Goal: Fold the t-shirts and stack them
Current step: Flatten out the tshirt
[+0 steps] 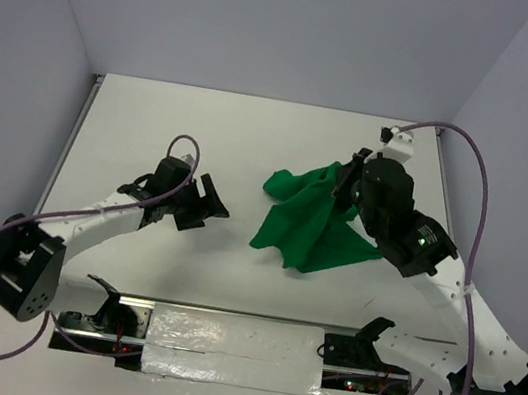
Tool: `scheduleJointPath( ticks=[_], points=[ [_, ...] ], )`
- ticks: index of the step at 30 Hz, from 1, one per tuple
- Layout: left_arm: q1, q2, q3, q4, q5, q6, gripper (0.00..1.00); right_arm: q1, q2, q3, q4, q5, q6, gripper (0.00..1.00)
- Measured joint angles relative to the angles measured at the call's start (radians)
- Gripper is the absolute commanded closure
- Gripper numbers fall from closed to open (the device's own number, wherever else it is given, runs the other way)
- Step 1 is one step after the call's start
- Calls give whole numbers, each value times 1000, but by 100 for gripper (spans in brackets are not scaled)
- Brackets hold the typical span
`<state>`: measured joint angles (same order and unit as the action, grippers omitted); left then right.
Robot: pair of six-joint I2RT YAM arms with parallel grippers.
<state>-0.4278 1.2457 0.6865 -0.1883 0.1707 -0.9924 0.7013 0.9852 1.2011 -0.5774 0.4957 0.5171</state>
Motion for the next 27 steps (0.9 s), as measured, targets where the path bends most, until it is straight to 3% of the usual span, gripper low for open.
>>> scheduleJointPath(
  ticks=[7, 18, 22, 27],
  points=[
    [-9, 171, 21, 167, 124, 1, 12, -69, 85, 39, -23, -114, -47, 100],
    [-74, 328, 70, 328, 177, -2, 12, -151, 174, 222, -28, -243, -70, 100],
    [-74, 426, 139, 414, 211, -13, 12, -151, 292, 479, -98, -325, -70, 100],
    [-75, 433, 140, 541, 269, -31, 13, -151, 513, 1049, -140, -436, -65, 100]
  ],
)
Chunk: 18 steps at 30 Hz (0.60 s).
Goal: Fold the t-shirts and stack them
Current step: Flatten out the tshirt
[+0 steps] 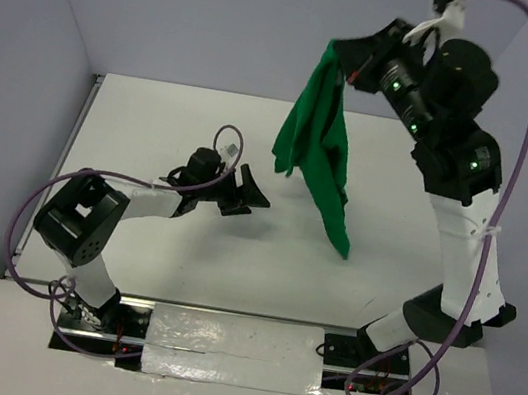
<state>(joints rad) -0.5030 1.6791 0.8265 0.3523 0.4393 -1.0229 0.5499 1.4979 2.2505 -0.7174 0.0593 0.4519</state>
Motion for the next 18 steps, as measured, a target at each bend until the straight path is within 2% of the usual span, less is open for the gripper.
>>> scheduleJointPath(
  ticks=[2, 4, 12, 18],
  points=[
    [-5, -10, -14, 39, 20, 4, 11, 0, 56, 169, 25, -41, 7, 100],
    [-24, -39, -33, 43, 27, 19, 9, 0, 64, 226, 64, -60, 17, 100],
    [-212, -142, -25, 41, -38, 111, 9, -1, 105, 177, 90, -63, 37, 100],
    [-298, -145, -16, 24, -174, 189, 9, -1, 181, 164, 38, -50, 37, 100]
  ],
)
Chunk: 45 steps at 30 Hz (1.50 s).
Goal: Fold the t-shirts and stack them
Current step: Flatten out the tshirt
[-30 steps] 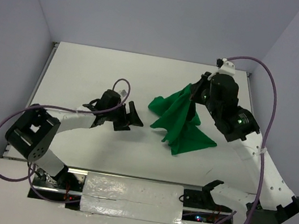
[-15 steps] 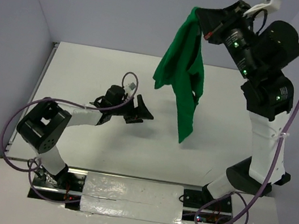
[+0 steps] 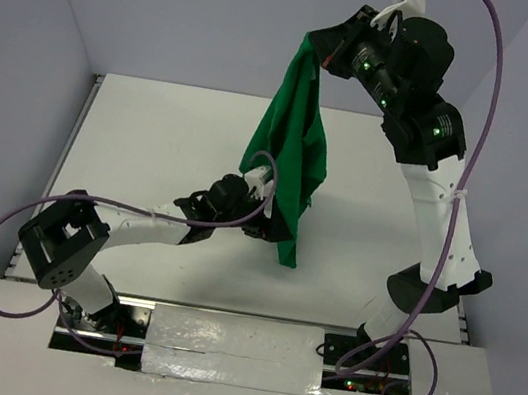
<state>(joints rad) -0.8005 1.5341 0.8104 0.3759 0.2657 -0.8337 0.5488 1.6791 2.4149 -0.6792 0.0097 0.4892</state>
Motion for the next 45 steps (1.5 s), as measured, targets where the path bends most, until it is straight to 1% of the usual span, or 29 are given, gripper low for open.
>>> scheduleJointPath(
  ticks=[4, 6, 12, 14, 16, 18, 21, 23, 27, 29, 32, 33, 35, 36, 38, 39, 40, 41, 42, 43, 44, 45],
  points=[
    [-80, -20, -6, -16, -89, 55, 9, -7, 9, 1, -11, 0, 1, 100],
    [-112, -55, -37, -13, -120, 78, 9, -15, 9, 3, -10, 0, 4, 100],
    [-131, -218, -188, -40, -206, 97, 10, -47, 11, 6, -15, -11, 10, 100],
    [-139, -250, -212, -65, -246, 98, 7, -50, 12, 5, -16, -15, 12, 100],
    [-166, -249, -201, -89, -300, 102, 4, -52, 12, -3, -15, -19, 15, 100],
    [-202, -211, -150, -120, -372, 105, 3, -52, 12, -11, -13, -24, 19, 100],
    [-233, -94, -56, -122, -470, 101, 3, -52, 12, -17, -14, -34, 27, 100],
    [-235, -26, -20, -121, -535, 95, 3, -52, 12, -17, -14, -37, 28, 100],
    [-233, 73, -2, -122, -670, 84, 4, -52, 10, -19, -13, -45, 30, 100],
    [-231, 115, 14, -124, -717, 81, 4, -52, 4, -27, -13, -48, 30, 100],
    [-226, 187, 75, -123, -763, 81, 9, -52, -12, -43, -13, -49, 30, 100],
    [-222, 211, 95, -117, -766, 79, 14, -52, -16, -47, -13, -49, 30, 100],
    [-211, 243, 117, -97, -766, 71, 22, -52, -23, -47, -13, -49, 30, 100],
    [-201, 252, 119, -87, -765, 67, 30, -52, -25, -47, -13, -50, 30, 100],
    [-186, 264, 120, -75, -763, 63, 38, -52, -30, -48, -13, -49, 30, 100],
    [-178, 272, 124, -74, -762, 63, 52, -52, -31, -48, -13, -49, 30, 100],
    [-171, 283, 131, -72, -762, 53, 60, -52, -33, -49, -13, -49, 30, 100],
    [-168, 294, 140, -71, -763, 46, 80, -52, -35, -51, -13, -48, 30, 100],
    [-167, 303, 147, -70, -762, 35, 89, -52, -36, -52, -13, -48, 30, 100],
    [-168, 310, 151, -69, -761, 35, 97, -52, -39, -56, -12, -48, 30, 100],
    [-168, 314, 153, -70, -759, 35, 100, -52, -42, -64, -11, -47, 30, 100],
    [-169, 314, 154, -77, -760, 33, 100, -52, -47, -74, -10, -48, 31, 100]
  ],
)
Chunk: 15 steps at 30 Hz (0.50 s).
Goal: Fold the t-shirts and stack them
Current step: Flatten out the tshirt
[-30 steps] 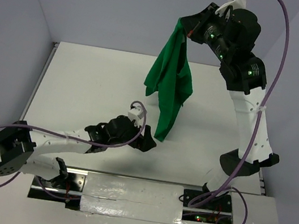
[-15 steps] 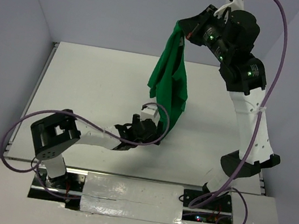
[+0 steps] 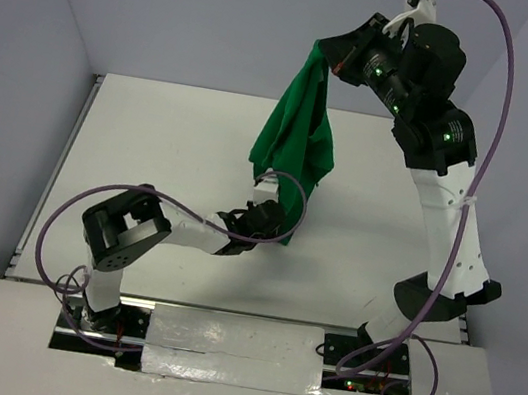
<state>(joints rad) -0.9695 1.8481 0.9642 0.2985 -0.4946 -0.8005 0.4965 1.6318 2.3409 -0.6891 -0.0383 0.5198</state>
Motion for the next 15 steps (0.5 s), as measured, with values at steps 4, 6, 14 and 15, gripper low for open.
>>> scheduleJointPath(
  ticks=[4, 6, 14, 15],
  points=[
    [1, 0, 26, -55, -27, -24, 100, 0, -21, -37, 4, 2, 7, 100],
    [8, -11, 32, -90, -47, -38, 100, -6, -35, -60, 10, 6, 7, 100],
    [361, -412, -69, -197, 22, 91, 100, -144, -42, -169, 83, -64, 60, 100],
    [433, -457, -45, -211, 33, 122, 100, -163, -22, -158, 85, -82, 69, 100]
  ],
)
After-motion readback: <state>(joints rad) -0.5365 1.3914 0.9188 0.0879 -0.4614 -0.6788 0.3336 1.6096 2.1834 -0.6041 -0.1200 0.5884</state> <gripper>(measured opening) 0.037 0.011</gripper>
